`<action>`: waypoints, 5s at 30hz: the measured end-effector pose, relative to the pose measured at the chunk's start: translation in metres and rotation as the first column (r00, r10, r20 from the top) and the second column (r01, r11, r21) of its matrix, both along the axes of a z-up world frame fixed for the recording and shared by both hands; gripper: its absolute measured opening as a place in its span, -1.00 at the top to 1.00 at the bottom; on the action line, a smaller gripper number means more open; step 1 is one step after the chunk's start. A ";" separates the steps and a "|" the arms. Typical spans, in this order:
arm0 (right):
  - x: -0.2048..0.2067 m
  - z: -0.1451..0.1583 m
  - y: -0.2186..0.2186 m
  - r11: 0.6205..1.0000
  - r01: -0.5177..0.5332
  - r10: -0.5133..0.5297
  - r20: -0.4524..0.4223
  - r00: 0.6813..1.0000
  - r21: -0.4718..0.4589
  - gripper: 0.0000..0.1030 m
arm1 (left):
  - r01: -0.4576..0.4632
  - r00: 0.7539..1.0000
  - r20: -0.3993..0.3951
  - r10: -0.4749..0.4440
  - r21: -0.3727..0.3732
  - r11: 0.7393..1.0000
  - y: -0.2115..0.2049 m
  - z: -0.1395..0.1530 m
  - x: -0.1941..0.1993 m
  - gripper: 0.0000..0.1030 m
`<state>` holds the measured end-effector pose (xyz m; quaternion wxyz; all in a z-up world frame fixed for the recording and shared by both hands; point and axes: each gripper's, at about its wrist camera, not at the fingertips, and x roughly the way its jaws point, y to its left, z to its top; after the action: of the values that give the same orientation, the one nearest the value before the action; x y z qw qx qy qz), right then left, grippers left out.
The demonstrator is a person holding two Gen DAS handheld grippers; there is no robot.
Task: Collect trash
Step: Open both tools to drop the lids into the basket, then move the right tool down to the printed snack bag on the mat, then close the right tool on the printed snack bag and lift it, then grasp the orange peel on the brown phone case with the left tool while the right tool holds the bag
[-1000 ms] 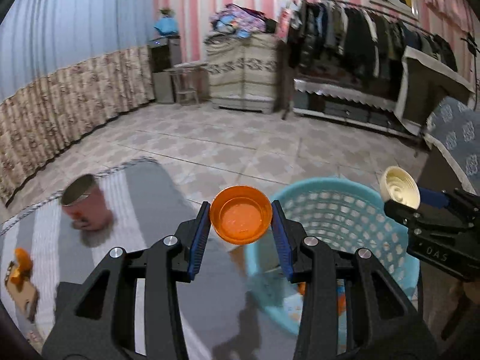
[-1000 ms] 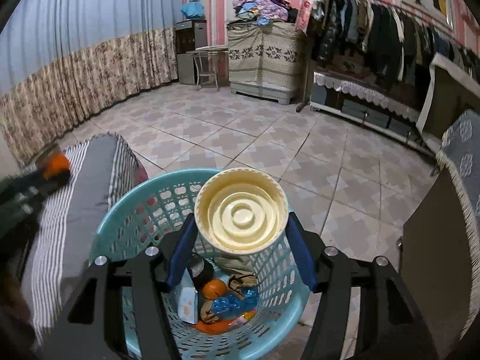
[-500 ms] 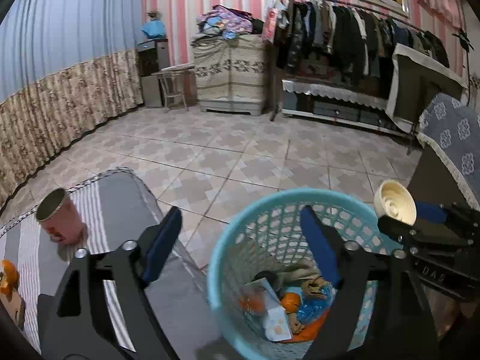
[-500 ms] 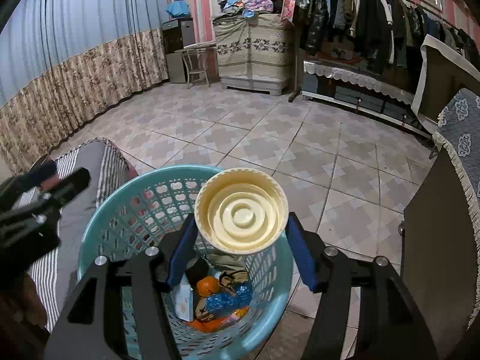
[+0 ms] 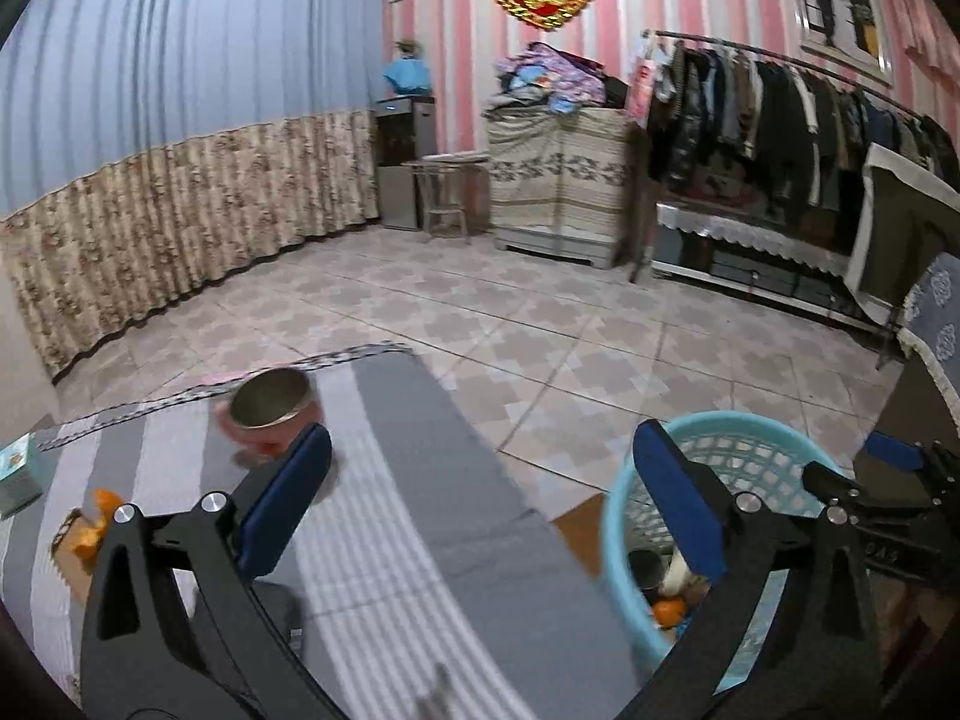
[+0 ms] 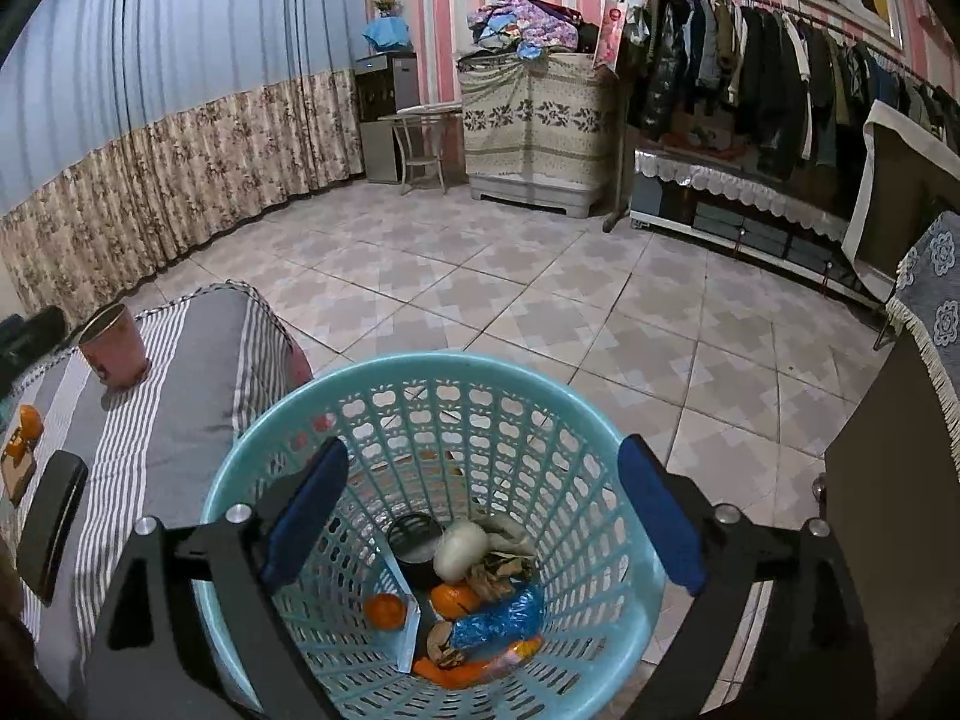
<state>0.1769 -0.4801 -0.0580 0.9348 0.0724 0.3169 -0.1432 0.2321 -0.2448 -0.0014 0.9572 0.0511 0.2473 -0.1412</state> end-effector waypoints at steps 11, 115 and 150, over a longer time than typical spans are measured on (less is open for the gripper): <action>0.000 0.010 0.051 0.996 -0.079 0.080 0.038 0.996 -0.040 -0.74 | -0.151 0.989 0.001 0.151 0.010 0.989 0.096 0.000 -0.005 -0.89; 0.052 -0.014 0.211 0.896 -0.428 0.438 -0.072 0.896 0.118 0.92 | -0.382 0.858 -0.379 0.348 -0.016 0.924 0.292 -0.095 0.070 -0.66; 0.048 -0.008 0.168 0.901 -0.390 0.399 -0.012 0.917 0.188 0.92 | -0.340 0.892 -0.253 0.375 0.171 0.925 0.265 -0.079 0.115 0.33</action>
<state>0.2248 -0.3126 -0.0663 0.9257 0.0881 0.3599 0.0766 0.3471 0.0203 -0.0807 0.9170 0.0425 0.3939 0.0471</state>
